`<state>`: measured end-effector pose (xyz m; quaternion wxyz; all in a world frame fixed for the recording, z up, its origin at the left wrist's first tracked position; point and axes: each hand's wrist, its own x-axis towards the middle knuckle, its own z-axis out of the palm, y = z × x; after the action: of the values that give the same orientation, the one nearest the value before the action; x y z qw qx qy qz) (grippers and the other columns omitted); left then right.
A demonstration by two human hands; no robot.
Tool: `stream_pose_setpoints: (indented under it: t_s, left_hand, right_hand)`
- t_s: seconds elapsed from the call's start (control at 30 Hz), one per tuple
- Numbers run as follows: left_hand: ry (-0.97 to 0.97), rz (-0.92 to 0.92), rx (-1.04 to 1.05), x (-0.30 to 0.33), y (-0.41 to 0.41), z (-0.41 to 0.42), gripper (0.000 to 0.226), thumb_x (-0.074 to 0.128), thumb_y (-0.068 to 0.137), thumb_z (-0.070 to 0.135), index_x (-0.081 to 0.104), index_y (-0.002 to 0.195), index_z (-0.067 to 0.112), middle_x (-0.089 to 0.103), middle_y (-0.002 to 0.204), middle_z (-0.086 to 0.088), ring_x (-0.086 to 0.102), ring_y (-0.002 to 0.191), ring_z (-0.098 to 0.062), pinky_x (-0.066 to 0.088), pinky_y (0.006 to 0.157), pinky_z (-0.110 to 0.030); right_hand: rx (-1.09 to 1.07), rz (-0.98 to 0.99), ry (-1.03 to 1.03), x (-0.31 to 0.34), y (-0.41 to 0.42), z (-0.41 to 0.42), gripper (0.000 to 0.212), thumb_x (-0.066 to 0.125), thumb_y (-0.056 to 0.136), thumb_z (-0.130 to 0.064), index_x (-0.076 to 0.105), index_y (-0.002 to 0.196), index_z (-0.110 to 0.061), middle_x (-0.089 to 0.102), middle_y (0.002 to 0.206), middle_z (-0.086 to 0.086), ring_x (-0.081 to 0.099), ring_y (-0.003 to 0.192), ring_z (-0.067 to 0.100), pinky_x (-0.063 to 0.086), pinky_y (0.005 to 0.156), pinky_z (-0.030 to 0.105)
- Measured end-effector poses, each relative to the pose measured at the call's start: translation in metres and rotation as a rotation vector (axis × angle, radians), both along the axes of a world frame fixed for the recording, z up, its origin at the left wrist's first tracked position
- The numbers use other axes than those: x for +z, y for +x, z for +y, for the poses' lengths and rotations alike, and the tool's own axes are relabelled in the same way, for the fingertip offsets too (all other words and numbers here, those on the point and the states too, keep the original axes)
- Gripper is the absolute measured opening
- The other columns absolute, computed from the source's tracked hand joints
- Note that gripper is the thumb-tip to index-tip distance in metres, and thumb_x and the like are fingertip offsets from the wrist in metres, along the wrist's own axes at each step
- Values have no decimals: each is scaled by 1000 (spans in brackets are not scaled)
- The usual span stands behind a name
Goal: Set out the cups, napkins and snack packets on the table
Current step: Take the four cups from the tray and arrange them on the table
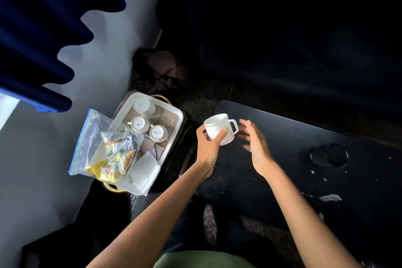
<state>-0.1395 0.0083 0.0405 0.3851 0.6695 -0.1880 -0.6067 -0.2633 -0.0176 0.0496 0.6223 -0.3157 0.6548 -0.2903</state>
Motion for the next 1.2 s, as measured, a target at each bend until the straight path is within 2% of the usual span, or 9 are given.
stream_pose_setpoints:
  t_s: [0.13,0.23,0.33,0.53,0.67,0.8,0.97,1.03,1.2]
  left_hand:
    - [-60,-129,-111,0,-19,7,70,79,70,29,35,124,28,56,112,8,57,109,-15,47,99,-38]
    - [-123,-226,-199,3,-31,12,71,79,57,39,37,115,37,55,107,17,60,105,-11,45,100,-47]
    - [-178,-278,-272,5,-41,13,78,79,55,44,38,122,41,55,113,22,60,108,-8,45,100,-46]
    - [-201,-366,-459,-7,-47,8,72,73,69,29,37,131,39,50,111,38,53,113,-4,48,96,-33]
    - [-172,-404,-634,-25,-54,5,79,74,75,22,29,139,35,49,122,22,51,114,-8,42,91,-23]
    - [-133,-486,-763,-53,-66,-6,81,74,76,16,31,144,25,41,140,-2,40,127,-18,32,101,-22]
    - [87,-437,-798,-88,-88,-27,82,66,80,12,22,149,25,24,143,-6,46,117,-21,43,103,-33]
    - [149,-388,-768,-98,-94,-38,72,63,82,13,28,144,22,25,141,-7,49,110,-21,46,101,-36]
    - [204,-353,-790,-131,-103,-62,47,58,80,14,46,126,18,42,130,-11,51,117,-28,46,100,-45]
  right_hand:
    - [66,60,-147,9,-24,-2,17,52,94,-28,65,103,-24,67,98,-13,59,90,-3,44,74,18]
    - [134,148,-184,9,-36,5,25,59,91,-26,65,111,-15,69,105,-2,62,90,-1,49,66,9]
    - [152,208,-187,8,-45,14,37,68,83,-25,62,118,-14,69,110,0,65,97,13,56,81,28]
    - [195,297,-252,-7,-62,29,60,80,70,-16,57,125,-20,64,120,-4,62,105,11,55,88,30]
    - [181,397,-247,-29,-75,34,68,81,68,-11,54,131,-17,60,129,2,59,113,17,50,97,36]
    - [221,461,-229,-59,-85,31,65,79,69,-8,55,129,-15,62,127,2,60,114,18,48,95,28]
    - [287,568,-211,-103,-96,14,64,78,72,-10,52,131,-16,63,125,3,60,113,19,50,92,31]
    - [344,626,-225,-119,-100,6,64,76,74,-11,50,132,-17,62,127,3,57,117,21,49,94,33]
    - [412,722,-197,-163,-105,-11,62,72,77,-10,47,133,-15,61,128,5,54,119,26,47,92,39]
